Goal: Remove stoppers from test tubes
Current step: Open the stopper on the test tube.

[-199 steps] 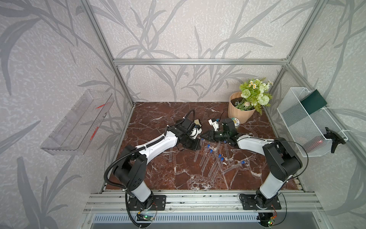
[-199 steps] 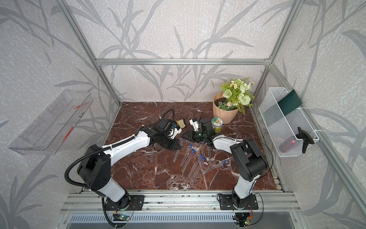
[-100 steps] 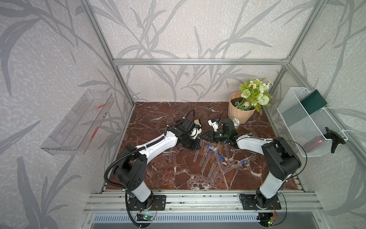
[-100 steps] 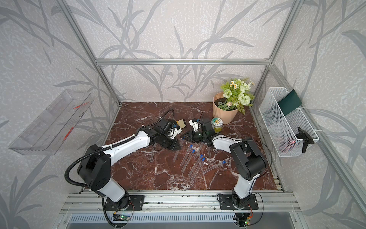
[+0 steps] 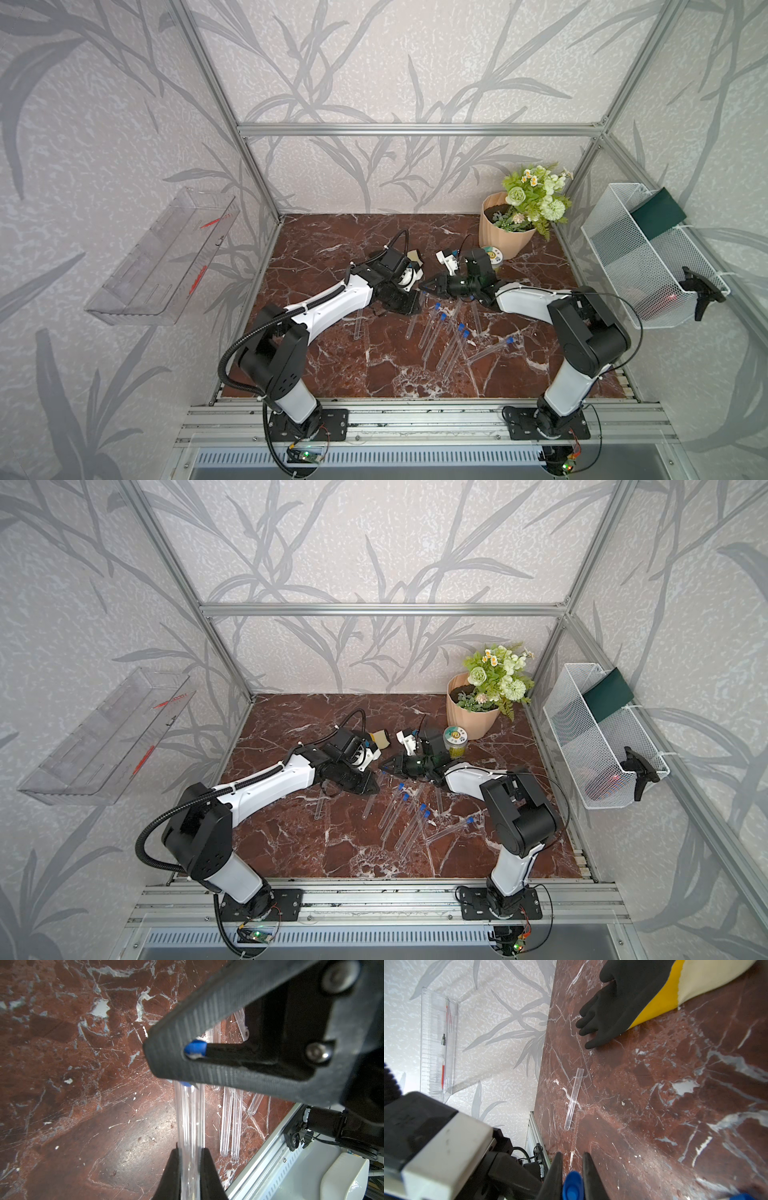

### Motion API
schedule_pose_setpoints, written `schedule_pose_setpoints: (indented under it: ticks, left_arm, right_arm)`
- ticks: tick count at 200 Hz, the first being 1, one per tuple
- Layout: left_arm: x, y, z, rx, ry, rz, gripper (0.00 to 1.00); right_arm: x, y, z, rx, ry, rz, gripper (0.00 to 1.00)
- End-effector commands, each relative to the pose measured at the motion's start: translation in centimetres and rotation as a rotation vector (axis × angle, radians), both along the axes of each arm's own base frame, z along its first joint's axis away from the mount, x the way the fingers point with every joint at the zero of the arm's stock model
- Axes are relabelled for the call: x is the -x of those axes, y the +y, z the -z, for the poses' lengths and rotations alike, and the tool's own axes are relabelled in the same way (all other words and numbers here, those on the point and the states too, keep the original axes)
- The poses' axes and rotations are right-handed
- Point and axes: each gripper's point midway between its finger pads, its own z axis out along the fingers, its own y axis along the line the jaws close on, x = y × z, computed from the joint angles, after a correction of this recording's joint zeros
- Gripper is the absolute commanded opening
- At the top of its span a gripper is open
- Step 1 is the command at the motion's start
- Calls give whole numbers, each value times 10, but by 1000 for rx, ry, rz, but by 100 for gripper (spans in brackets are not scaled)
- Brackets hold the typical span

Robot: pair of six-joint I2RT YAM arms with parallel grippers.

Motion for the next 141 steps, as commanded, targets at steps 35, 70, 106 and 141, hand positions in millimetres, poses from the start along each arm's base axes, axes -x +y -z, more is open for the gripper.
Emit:
schedule_pose_setpoints:
  ticks: [35, 70, 106, 141]
  left_arm:
    - [1, 4, -4, -17, -40, 23, 8]
    - [3, 7, -3, -26, -40, 27, 7]
    - [4, 8, -3, -30, -38, 26, 7]
    - [7, 11, -1, -40, -37, 26, 7]
  right_arm:
    - [-12, 1, -21, -53, -32, 11, 7]
    - [-17, 1, -30, -52, -50, 17, 6]
    - [-22, 0, -35, -56, -58, 29, 5]
    - [-29, -1, -43, -65, -72, 39, 4]
